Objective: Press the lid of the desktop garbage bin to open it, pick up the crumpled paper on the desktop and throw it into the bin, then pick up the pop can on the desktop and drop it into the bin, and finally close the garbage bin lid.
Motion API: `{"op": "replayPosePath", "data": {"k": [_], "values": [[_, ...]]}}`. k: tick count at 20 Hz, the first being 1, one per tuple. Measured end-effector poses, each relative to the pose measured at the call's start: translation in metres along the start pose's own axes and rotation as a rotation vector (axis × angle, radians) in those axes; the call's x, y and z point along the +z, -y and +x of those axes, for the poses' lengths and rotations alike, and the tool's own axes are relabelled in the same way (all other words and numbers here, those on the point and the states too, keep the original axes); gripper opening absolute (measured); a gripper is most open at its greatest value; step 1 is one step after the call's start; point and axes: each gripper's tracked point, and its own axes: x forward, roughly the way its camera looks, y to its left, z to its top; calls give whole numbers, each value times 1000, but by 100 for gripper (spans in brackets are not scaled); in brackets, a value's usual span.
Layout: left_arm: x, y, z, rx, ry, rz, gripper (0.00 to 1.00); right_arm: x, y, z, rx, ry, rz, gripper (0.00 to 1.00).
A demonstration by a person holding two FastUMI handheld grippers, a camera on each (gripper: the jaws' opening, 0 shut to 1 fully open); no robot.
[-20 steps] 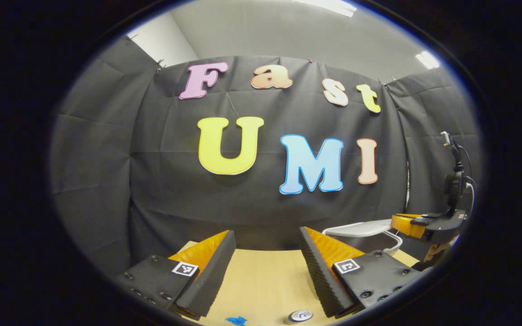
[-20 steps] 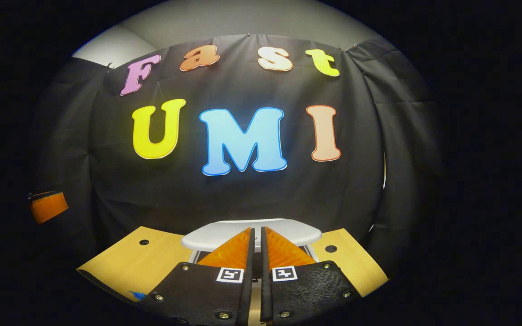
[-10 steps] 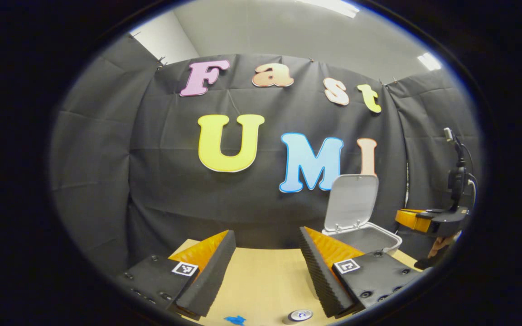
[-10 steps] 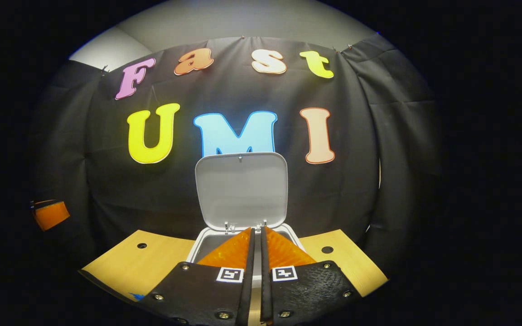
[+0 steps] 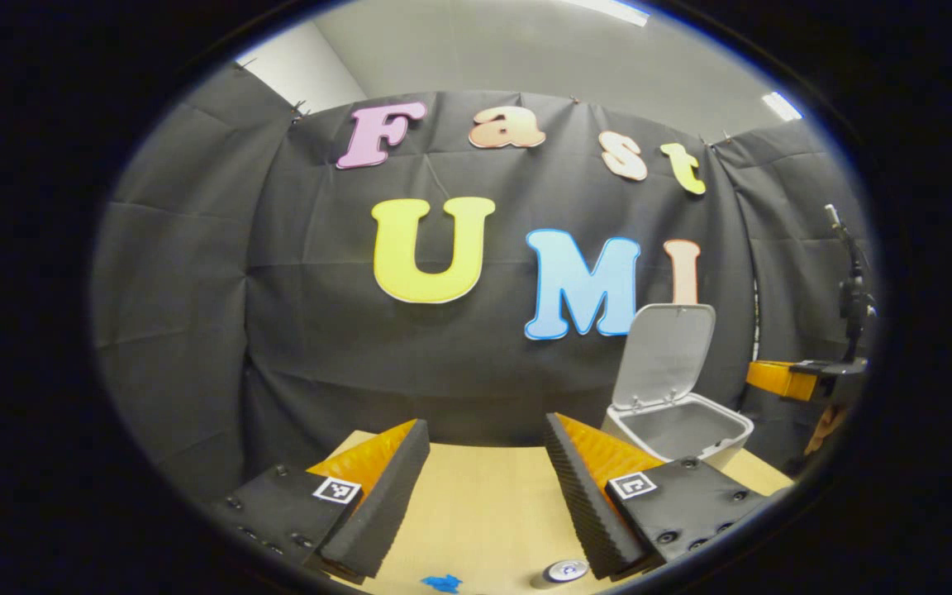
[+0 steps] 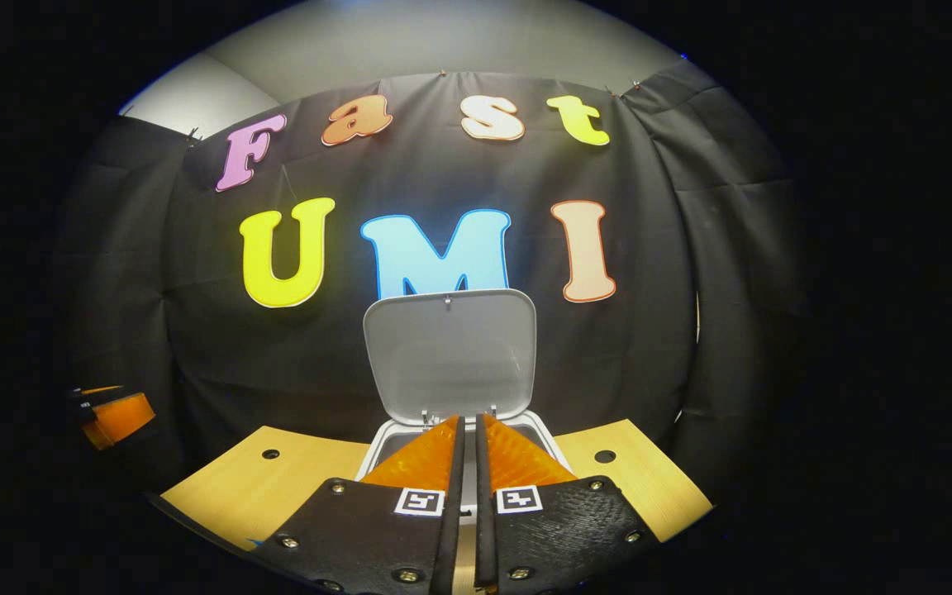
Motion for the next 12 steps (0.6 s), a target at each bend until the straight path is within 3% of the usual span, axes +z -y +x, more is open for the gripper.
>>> {"op": "replayPosePath", "data": {"k": [1,4,5,6,8,9,10,12], "values": [[-4,-5,0,4,-7,-10,100,0,1,0,-2,-2,0,9],[-17,-21,0,13,-19,-11,100,0,1,-1,1,-5,10,9],[-23,-24,1,5,-22,-8,93,0,0,-1,2,-5,9,9],[-31,-27,2,-2,-35,-9,100,0,0,-2,3,-7,6,9],[-49,-32,6,-17,-66,-16,100,-3,0,-2,2,-13,3,9],[-60,-34,9,-22,-91,-20,100,-3,1,-2,1,-15,1,9],[-76,-36,10,-24,-117,-22,94,-3,0,-2,1,-15,0,9],[-109,-41,10,-21,-174,-17,94,-4,2,-4,-3,-17,-7,9]]}}
